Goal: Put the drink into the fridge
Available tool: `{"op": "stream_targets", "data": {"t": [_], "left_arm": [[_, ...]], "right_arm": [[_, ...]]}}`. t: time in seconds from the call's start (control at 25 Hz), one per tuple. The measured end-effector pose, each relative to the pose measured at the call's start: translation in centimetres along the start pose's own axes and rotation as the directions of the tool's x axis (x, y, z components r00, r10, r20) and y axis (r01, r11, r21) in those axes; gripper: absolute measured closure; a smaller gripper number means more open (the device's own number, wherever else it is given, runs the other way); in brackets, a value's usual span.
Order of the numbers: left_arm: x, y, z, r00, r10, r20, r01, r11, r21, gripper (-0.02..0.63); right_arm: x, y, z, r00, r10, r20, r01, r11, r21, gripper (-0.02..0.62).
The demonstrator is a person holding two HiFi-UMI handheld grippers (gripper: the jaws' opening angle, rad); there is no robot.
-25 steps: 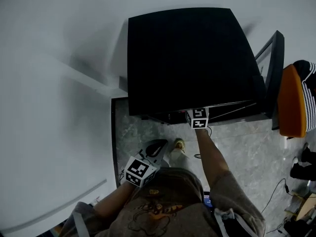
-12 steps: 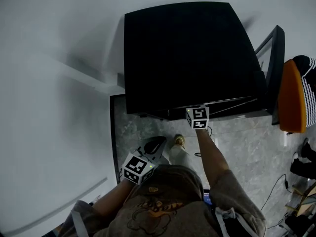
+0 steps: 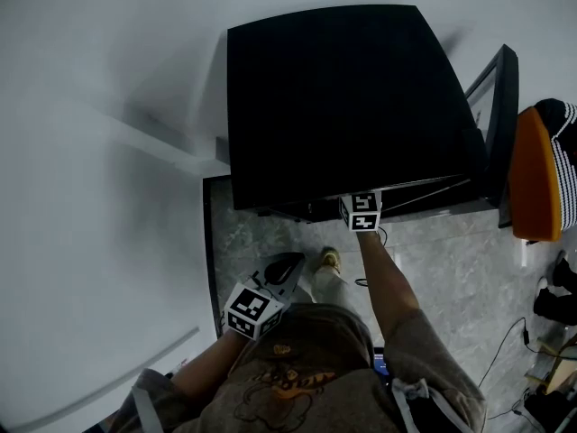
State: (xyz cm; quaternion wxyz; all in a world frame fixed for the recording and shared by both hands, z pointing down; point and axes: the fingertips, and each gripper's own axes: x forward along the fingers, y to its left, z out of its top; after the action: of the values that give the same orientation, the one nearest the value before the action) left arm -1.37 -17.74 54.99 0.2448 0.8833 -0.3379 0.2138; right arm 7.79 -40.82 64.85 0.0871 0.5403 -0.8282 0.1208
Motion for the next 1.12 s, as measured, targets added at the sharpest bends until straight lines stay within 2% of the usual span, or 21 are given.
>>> {"op": "stream_targets", "data": {"t": [0.4, 0.68, 1.12], "left_arm": [[0.0, 0.1, -0.4, 1.0, 0.01, 0.001, -0.01, 1.0, -0.015, 0.601], [0.2, 0.0, -0.5, 1.0, 0.009, 0.002, -0.009, 1.0, -0.017, 0.601], [0.3, -0.1, -0.8, 1.0, 0.001, -0.014, -0.002, 1.0, -0.029, 0.601]], "right_arm": [[1.3, -1.0, 0.2, 1.0, -0.021, 0.017, 0.021, 1.0, -0.005, 0.307], [1.2, -1.0, 0.2, 1.0, 0.002, 0.027, -0.002, 1.0, 0.01, 0.305], [1.3, -0.5, -0.5, 0.999, 0.044, -0.023, -0.042, 0.996, 0.075, 0.305]]}}
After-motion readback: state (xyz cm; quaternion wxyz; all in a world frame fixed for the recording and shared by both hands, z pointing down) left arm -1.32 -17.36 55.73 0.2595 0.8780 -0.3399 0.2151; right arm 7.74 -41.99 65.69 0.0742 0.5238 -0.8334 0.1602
